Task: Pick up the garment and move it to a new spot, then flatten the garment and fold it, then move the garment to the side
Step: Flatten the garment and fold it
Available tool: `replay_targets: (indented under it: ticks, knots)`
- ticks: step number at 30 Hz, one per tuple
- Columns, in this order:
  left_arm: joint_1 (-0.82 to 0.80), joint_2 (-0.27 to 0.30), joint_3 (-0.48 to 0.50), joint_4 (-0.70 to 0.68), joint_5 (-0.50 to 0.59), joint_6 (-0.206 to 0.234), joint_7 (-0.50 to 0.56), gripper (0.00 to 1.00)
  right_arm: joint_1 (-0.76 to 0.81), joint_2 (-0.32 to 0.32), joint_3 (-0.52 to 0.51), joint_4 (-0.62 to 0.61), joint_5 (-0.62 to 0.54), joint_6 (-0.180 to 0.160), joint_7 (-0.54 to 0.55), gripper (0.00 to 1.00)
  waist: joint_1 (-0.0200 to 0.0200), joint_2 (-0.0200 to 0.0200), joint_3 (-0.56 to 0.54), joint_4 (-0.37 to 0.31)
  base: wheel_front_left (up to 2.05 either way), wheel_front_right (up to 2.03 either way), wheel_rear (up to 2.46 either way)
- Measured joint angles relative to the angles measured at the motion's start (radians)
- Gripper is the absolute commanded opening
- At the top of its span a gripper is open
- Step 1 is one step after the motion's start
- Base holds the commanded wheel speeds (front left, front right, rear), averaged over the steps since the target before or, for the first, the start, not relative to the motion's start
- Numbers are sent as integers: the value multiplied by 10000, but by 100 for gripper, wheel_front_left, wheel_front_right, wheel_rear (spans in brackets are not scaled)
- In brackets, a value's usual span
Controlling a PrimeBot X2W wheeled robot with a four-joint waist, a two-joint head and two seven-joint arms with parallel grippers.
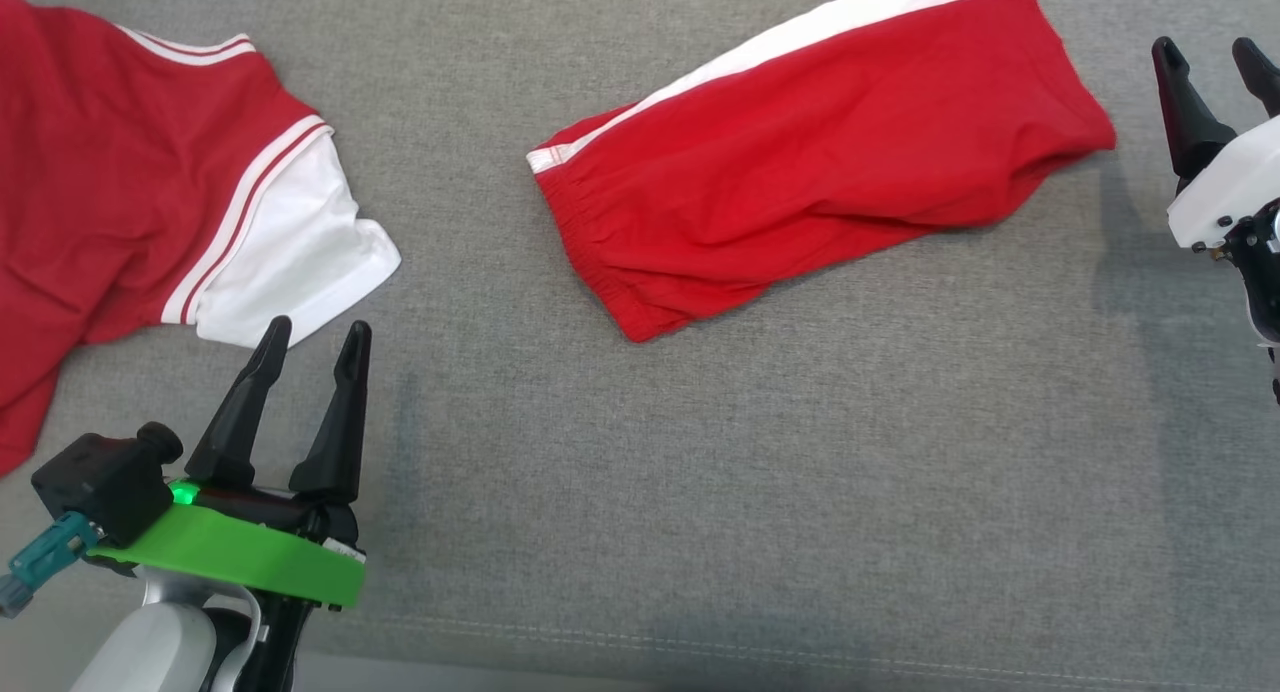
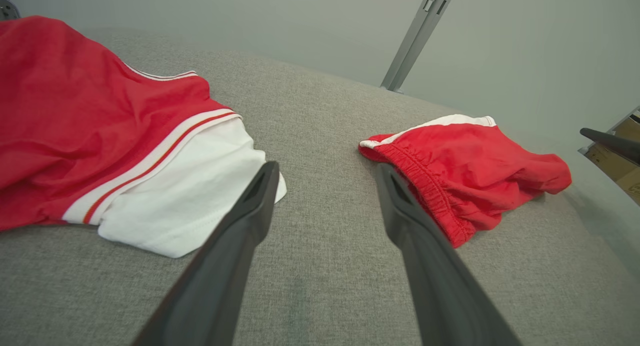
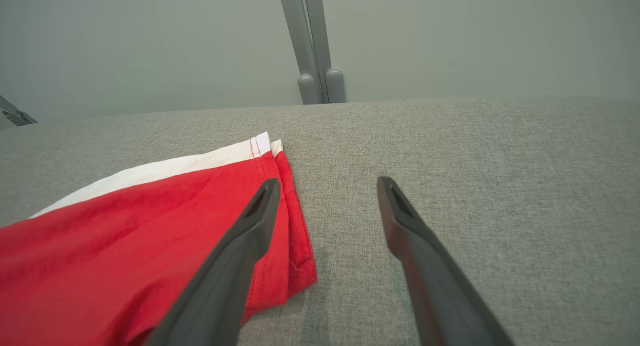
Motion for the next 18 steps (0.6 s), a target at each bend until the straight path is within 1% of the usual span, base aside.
replay_targets:
  ticks: [3,10,18]
  knots:
    - [-5,-125,104,-23,36,0,-10,100,-146,-10,44,244,-15,-73,238,100,0,0,250,259,0,0,0]
    - [-10,-213,286,-17,88,13,-42,100,-303,-46,288,819,-75,-69,719,100,0,0,695,796,0,0,0]
    - [-10,-334,407,-115,159,27,-90,100,-707,-136,245,1143,-33,-69,1093,100,0,0,934,993,0,0,0]
